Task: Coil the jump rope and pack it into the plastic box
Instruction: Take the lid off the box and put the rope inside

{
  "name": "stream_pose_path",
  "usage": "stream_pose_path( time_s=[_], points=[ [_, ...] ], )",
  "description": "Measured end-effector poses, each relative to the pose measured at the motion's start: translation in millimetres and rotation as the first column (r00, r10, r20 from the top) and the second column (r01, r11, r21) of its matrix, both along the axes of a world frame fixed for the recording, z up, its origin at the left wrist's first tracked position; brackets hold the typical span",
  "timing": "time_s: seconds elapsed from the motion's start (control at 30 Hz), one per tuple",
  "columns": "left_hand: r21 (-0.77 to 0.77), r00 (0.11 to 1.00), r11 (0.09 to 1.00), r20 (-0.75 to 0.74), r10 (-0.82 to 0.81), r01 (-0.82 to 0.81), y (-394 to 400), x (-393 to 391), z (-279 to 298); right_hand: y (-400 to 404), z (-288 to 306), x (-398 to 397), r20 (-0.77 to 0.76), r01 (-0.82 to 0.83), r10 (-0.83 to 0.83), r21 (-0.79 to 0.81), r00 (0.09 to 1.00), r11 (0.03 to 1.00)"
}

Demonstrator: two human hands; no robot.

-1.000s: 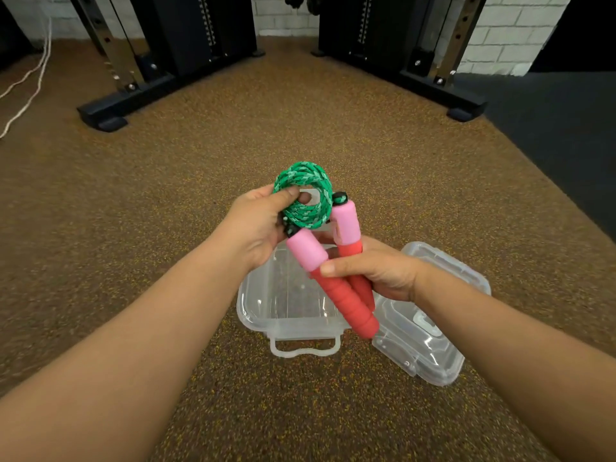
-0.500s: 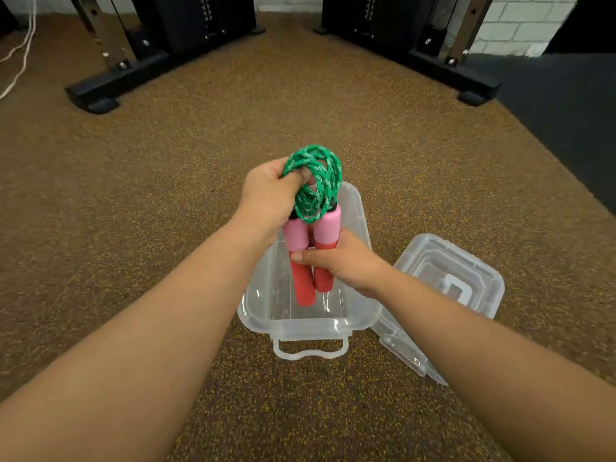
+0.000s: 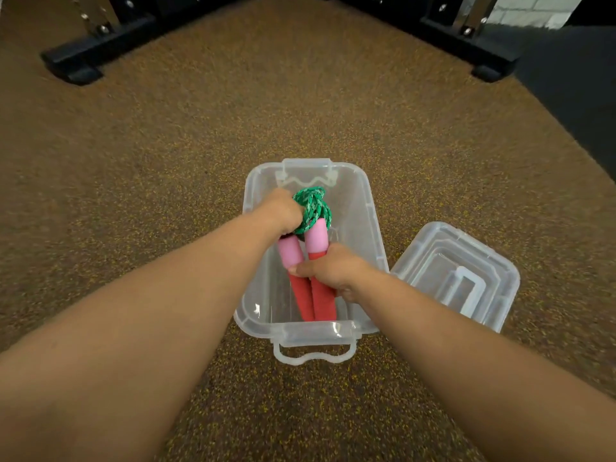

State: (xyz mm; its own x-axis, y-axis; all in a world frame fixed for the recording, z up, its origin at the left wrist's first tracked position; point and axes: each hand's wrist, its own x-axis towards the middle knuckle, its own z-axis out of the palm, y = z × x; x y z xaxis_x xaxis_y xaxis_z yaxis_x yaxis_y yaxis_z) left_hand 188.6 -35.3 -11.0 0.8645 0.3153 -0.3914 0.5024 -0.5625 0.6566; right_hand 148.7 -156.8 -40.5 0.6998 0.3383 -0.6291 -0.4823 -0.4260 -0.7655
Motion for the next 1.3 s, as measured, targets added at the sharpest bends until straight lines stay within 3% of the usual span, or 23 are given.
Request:
stream_pose_path(
  time_s=[0.13, 0.33, 0.47, 0.67, 0.93, 1.03, 1.1, 1.2, 1.3],
  points=[
    [-0.010, 0.995, 0.999, -0.086, 0.041, -0.042, -2, 1, -16, 4, -4, 5, 0.040, 0.016, -0.010, -0.160, 0.999, 0.987],
    [-0.005, 0.991, 0.996, -0.100, 0.087, -0.088, -9, 5, -32, 3, -4, 7, 0.113, -0.194, 0.280, -0.480, 0.953, 0.856],
    [0.119, 0.992, 0.991, -0.101, 0.072, -0.059, -14, 8, -37, 8, -11, 6, 0.126, -0.211, 0.340, -0.574, 0.932, 0.792],
    [0.185, 0.987, 0.983, -0.154, 0.044, -0.015, -16, 8, -52, 7, -6, 2, 0.226, -0.226, 0.479, -0.663, 0.848, 0.714],
    [0.166, 0.973, 0.973, -0.139, 0.186, -0.162, -16, -1, -51, 3, 14, 0, 0.213, -0.262, 0.577, -0.733, 0.789, 0.628],
    [0.189, 0.979, 0.972, -0.122, 0.162, -0.138, -21, -3, -41, -2, 32, 4, 0.349, -0.242, 0.598, -0.682, 0.722, 0.690],
    [0.146, 0.992, 0.981, 0.020, 0.124, -0.126, -29, -5, -29, -15, 48, 10, 0.523, -0.200, 0.587, -0.617, 0.618, 0.761],
    [0.008, 0.964, 0.997, 0.257, 0.075, -0.080, -54, -11, 1, -47, 63, 26, 0.788, -0.042, 0.407, -0.439, 0.461, 0.897],
    [-0.043, 0.920, 0.999, 0.392, 0.008, 0.010, -86, -11, 24, -92, 59, 36, 0.871, 0.106, 0.227, -0.300, 0.435, 0.948]
  ],
)
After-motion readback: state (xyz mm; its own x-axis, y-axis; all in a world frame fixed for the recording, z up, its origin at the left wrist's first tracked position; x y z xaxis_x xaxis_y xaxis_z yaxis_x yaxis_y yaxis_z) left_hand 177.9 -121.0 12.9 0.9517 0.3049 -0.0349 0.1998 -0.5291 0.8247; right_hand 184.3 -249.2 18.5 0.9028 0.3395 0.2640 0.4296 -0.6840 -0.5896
